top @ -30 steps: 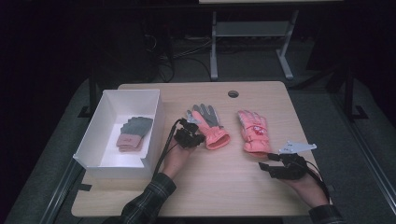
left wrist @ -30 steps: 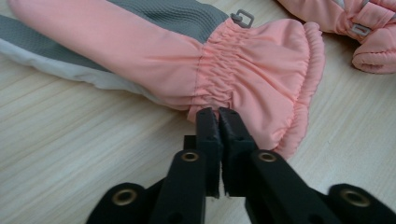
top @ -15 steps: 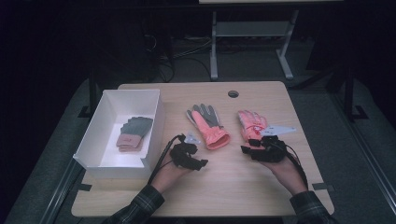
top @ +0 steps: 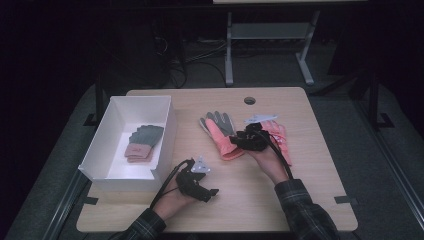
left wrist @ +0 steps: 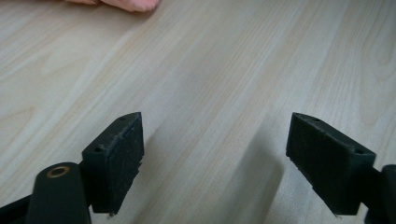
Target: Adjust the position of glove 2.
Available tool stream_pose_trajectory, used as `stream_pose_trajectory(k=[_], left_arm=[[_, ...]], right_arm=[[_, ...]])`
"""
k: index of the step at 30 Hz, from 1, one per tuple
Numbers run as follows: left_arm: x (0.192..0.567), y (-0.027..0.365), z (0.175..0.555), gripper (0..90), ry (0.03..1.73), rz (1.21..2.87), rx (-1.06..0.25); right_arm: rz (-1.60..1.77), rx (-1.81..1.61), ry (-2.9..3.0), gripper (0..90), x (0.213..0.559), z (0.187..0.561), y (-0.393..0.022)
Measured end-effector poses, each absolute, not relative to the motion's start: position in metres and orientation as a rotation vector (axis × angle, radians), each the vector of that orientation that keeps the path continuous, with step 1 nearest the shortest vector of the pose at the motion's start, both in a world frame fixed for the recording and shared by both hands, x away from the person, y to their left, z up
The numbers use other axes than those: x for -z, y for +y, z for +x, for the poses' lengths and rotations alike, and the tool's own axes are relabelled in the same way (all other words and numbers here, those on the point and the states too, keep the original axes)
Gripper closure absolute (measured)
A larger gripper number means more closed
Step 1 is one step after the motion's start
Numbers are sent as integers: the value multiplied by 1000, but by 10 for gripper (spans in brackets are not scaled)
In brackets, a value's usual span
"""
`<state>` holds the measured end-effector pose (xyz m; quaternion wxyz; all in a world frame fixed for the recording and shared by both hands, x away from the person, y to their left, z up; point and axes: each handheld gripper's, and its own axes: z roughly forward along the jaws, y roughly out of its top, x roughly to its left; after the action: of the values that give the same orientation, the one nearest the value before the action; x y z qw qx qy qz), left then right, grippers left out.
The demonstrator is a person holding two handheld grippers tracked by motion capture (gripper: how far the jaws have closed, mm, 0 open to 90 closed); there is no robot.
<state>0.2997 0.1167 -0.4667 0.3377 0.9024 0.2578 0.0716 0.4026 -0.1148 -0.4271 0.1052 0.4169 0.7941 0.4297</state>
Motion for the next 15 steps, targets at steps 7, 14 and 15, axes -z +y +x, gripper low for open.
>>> stream_pose_trajectory(k=[7,14,15], left_arm=[[467,117,300,165,647,2377,-209],[468,118,300,165,660,2360,-218],[468,118,300,164,661,2362,-216]], right_arm=[[1180,-1074,2423,590,445,408,-86],[1207,-1056,2431,862,452,410,-89],[1215,-1058,2427,875,452,410,-89]])
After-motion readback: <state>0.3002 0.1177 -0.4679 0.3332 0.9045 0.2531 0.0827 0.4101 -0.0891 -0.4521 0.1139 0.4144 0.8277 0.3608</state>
